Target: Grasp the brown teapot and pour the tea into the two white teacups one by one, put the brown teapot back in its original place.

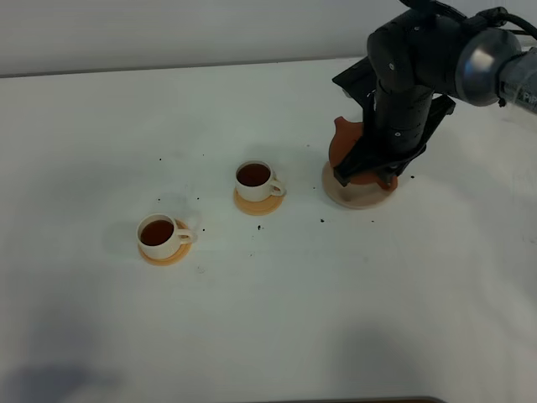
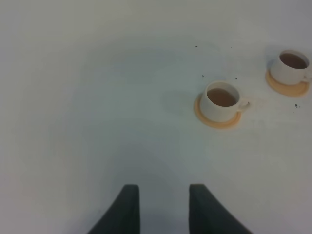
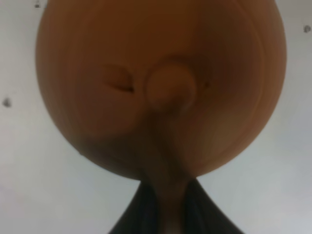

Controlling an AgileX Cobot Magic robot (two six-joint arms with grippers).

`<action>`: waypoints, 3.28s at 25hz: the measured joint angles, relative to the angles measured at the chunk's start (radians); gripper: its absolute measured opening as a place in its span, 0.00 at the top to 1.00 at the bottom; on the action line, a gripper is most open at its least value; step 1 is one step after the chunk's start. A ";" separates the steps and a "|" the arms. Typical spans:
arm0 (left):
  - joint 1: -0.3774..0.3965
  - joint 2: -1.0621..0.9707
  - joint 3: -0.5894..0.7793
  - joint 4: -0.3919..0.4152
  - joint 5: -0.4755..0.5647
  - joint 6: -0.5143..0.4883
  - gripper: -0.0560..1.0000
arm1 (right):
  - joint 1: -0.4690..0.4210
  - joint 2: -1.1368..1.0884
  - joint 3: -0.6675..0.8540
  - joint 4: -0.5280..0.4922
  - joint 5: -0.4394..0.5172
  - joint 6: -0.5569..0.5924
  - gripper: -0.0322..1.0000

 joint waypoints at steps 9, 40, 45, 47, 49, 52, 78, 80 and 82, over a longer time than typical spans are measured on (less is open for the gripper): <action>0.000 0.000 0.000 0.000 0.000 0.000 0.71 | -0.011 0.000 0.077 0.028 -0.119 0.000 0.88; 0.000 0.000 0.000 0.000 0.000 0.000 0.71 | -0.019 0.029 0.079 0.033 -0.064 0.040 0.71; 0.000 0.000 0.000 0.000 0.000 0.000 0.71 | -0.019 -0.008 0.079 0.002 -0.047 0.042 0.54; 0.000 0.000 0.000 0.000 0.000 0.000 0.71 | -0.019 -0.043 0.079 -0.003 -0.004 0.042 0.51; 0.000 0.000 0.000 0.000 0.000 0.000 0.71 | -0.019 -0.085 0.079 0.000 0.080 0.042 0.50; 0.000 0.000 0.000 0.000 0.000 0.000 0.71 | -0.020 -0.164 0.094 0.037 0.174 0.041 0.50; 0.000 0.000 0.000 0.000 0.000 0.000 0.71 | -0.020 -1.208 0.998 0.192 0.160 -0.011 0.74; 0.000 0.000 0.000 0.000 0.000 0.000 0.71 | -0.020 -1.256 1.046 0.198 0.115 -0.011 0.74; 0.000 0.000 0.000 0.000 0.000 0.000 0.71 | -0.020 -1.289 1.087 0.207 0.096 -0.012 0.74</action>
